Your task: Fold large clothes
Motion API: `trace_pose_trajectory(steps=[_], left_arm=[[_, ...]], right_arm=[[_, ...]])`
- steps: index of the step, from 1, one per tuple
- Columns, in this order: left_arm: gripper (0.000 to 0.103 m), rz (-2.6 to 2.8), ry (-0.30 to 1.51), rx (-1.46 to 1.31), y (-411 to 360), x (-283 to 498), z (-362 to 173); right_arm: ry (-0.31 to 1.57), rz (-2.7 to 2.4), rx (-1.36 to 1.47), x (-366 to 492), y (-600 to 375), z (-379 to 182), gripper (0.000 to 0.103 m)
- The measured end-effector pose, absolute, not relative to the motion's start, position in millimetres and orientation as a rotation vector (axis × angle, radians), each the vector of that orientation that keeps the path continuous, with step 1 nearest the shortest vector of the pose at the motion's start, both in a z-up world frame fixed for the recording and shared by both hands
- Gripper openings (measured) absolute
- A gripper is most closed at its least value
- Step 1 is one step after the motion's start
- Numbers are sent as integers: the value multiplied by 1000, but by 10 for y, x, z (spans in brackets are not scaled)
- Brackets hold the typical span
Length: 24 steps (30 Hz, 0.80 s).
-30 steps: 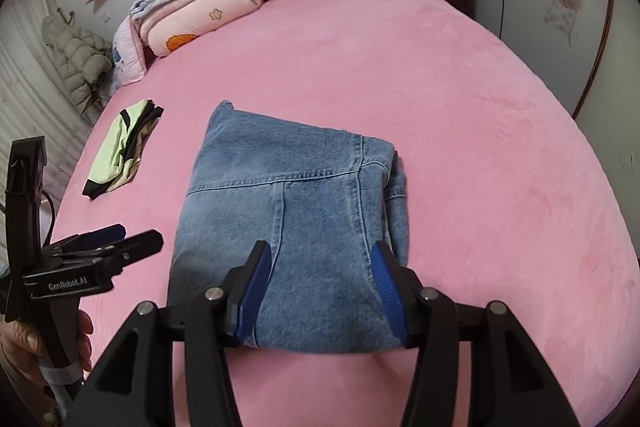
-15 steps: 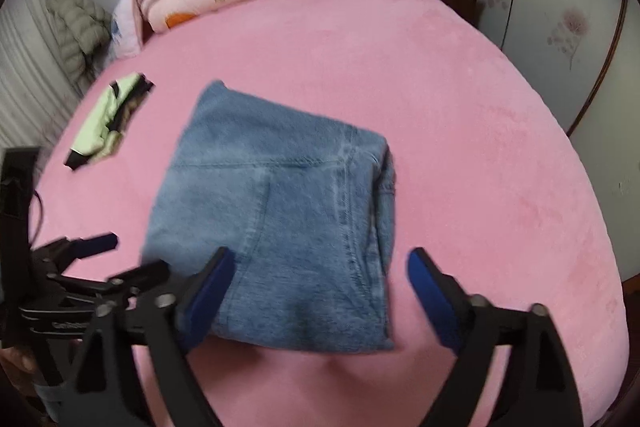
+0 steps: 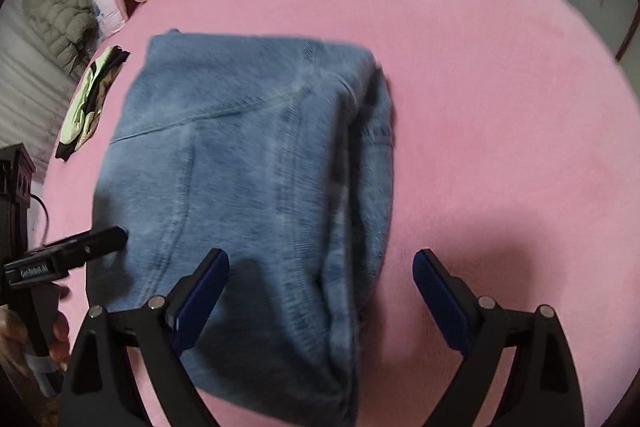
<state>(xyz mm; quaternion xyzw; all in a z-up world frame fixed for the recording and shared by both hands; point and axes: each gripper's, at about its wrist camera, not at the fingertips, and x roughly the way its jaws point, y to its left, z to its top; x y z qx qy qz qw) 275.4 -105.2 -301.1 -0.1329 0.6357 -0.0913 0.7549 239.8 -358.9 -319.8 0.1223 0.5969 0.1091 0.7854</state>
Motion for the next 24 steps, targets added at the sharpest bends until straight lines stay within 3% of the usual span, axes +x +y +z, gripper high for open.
trace_pose_trajectory(steps=[9,10,14,21,24], left_arm=[[103,-362,1450,-416,-963,3067,-3365],[103,-375,1452,-412,-974,3087,-3390],[103,-400,1468,-407,-977,3153,-3445],[103,-394,1494,-411,-962,3194,-3472],[103,-379,1483,-404,-953,3206,-3475]], right_arm=[[1286,388,435,2647,-3850,-3507,93],[1278,416,453,2692,-3863,-3523,90],[1288,530,529,2860,-3858,-3625,60],[1334,616,508,2910,-3688,-3657,61],[1340,609,490,2909,-3660,-3645,56]])
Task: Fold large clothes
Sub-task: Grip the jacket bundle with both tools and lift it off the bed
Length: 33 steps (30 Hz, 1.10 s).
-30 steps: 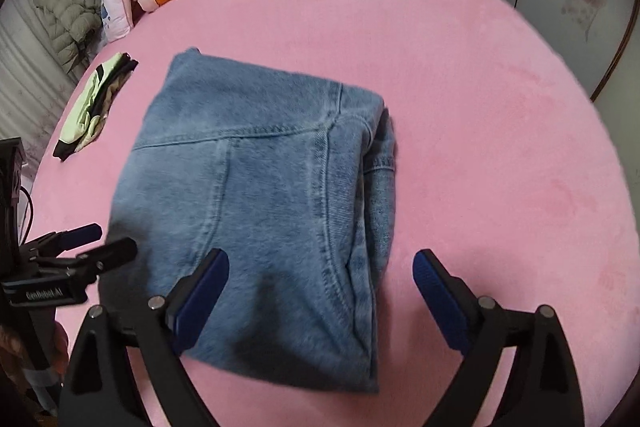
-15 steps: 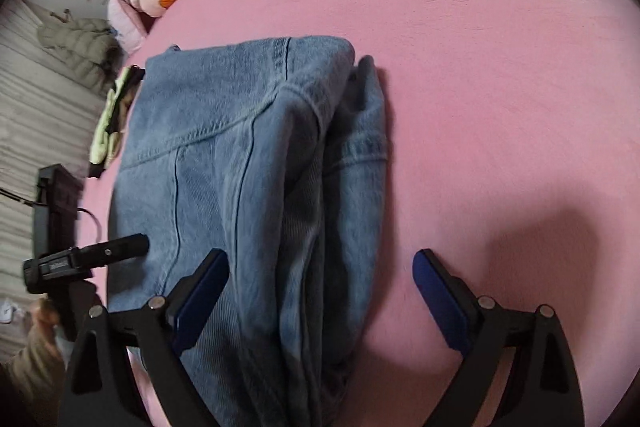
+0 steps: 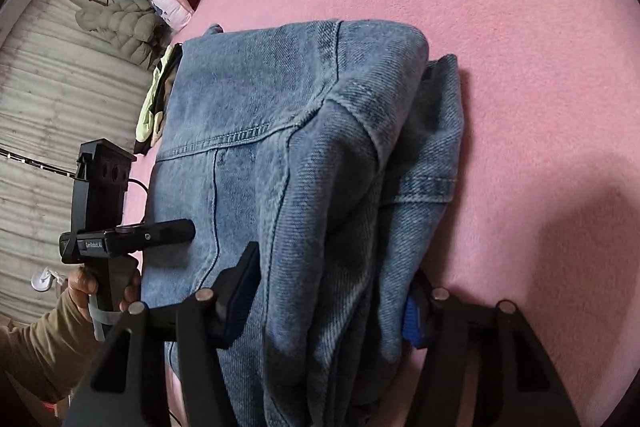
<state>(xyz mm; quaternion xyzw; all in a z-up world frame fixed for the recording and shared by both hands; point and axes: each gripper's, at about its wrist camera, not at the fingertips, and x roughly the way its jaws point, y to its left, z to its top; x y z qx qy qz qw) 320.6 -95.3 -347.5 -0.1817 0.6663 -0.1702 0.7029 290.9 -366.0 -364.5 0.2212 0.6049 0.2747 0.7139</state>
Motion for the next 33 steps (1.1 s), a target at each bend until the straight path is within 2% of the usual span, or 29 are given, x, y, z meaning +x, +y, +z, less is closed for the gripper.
trace_pose_trajectory(steps=[1,4,5,9,11,15,22,27,33], left_arm=[[102,-362,1479,-399,-954,3227,-3455],[90,-313,1453,-353,-1027,3181,-3319],[82,-297,1444,-335,-1064,3168,-3250],[57,-242,1399,-276,-1108,3081,-2965],[50,-237,1375,-249,-1126,3017,-2781],[48,-260,1320,-225,-958,2767,-2369],[48,-352,1310,-261,-103,2486,-1928],[48,-343,1318,-248,1002,2651,-1606],[48,-284,1278,-226,2637,3147,-1318]], right_arm=[[1343,597,486,2913,-3645,-3640,52],[1338,552,471,2870,-3645,-3540,36],[1335,536,458,2869,-3638,-3490,32],[1308,485,351,2807,-3481,-3185,25],[1284,475,285,2757,-3354,-2971,21],[1235,463,142,2575,-3093,-2514,20],[1205,481,115,2210,-2535,-1879,19],[1208,492,163,2196,-1640,-1610,19],[1132,602,227,2757,-248,-1411,19]])
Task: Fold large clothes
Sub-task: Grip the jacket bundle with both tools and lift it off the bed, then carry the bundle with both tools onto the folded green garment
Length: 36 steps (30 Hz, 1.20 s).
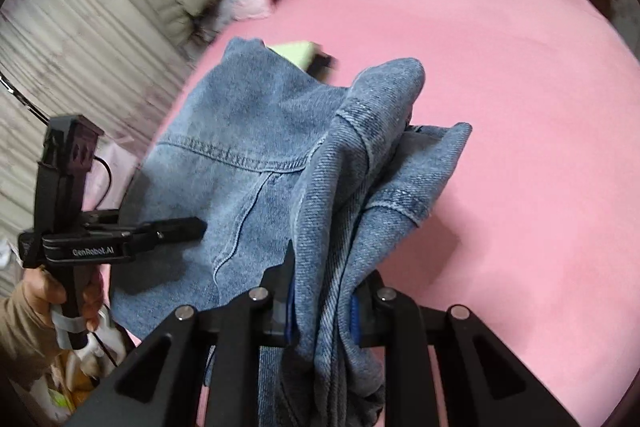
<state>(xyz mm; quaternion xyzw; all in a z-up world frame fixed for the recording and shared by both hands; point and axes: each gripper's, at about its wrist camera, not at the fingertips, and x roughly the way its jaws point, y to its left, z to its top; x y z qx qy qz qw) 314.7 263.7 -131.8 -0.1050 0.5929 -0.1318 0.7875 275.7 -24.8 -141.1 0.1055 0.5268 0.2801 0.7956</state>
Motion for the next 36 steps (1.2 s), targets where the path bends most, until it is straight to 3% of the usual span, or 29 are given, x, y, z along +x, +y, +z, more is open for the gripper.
trace_pose_trajectory(steps=[8,17,19,21,23,24,28,31,36], left_arm=[[48,-237,1182,-155,4175,4460,-1202],[50,-206,1170,-208,4948,5656,-1913],[53,-191,1196,-213,5028,5805,-2181],[64,-155,1224,-238,5137,5894,-2525],[70,-145,1213,-275,5213,5902,-2701],[75,-141,1196,-281,5222,5887,-2728],[78,-108,1124,-220,5209,5609,-2582],[78,-30,1009,-164,5339,5385,-2184],[77,62,896,-178,5536,5125,-1716]], right_arm=[[1062,681,282,4121,1266,-1416,19],[1092,627,285,5333,2067,-1929,19],[1118,600,259,5496,2181,-2138,19],[1154,557,215,5590,2292,-2347,23],[1179,487,162,5679,2362,-2510,36],[1183,473,166,5686,2348,-2539,37],[1159,468,191,5634,2226,-2491,44],[1111,447,165,5517,2067,-2342,44],[914,373,122,5259,1969,-1889,44]])
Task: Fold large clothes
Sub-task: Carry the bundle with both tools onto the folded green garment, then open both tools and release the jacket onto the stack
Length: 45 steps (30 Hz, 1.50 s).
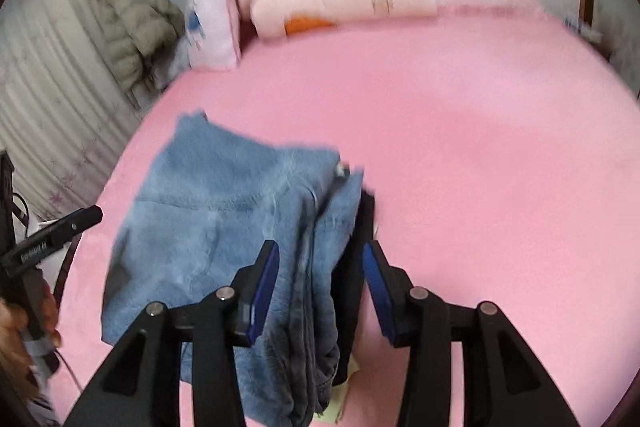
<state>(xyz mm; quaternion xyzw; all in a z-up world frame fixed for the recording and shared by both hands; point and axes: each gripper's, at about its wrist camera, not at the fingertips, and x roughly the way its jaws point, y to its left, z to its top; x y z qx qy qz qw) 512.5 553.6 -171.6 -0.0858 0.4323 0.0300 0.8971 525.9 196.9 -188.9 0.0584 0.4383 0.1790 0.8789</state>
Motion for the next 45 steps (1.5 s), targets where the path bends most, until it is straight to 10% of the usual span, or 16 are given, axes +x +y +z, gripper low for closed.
trace_pose_trajectory(steps=[7,13,20,36,45], left_arm=[[49,98,1032,-36,4675,4948,-2111],[49,170,1027,-68,4712,4994,-2361],[50,180,1037,-48,4669,5000,-2324],[88,54,1007,-220,3613,3203,-393],[89,42,996,-207,2374,1896,373]], right_arm=[[864,423,-50,5039,2512,-1893,29],[1028,342,-88,5001,2437,-2466,2],[1111,336,-30,4983,2294,-2519,2],[1009,431,143,3534,1249,-568,6],[1016,450,119,2217,44,225,6]])
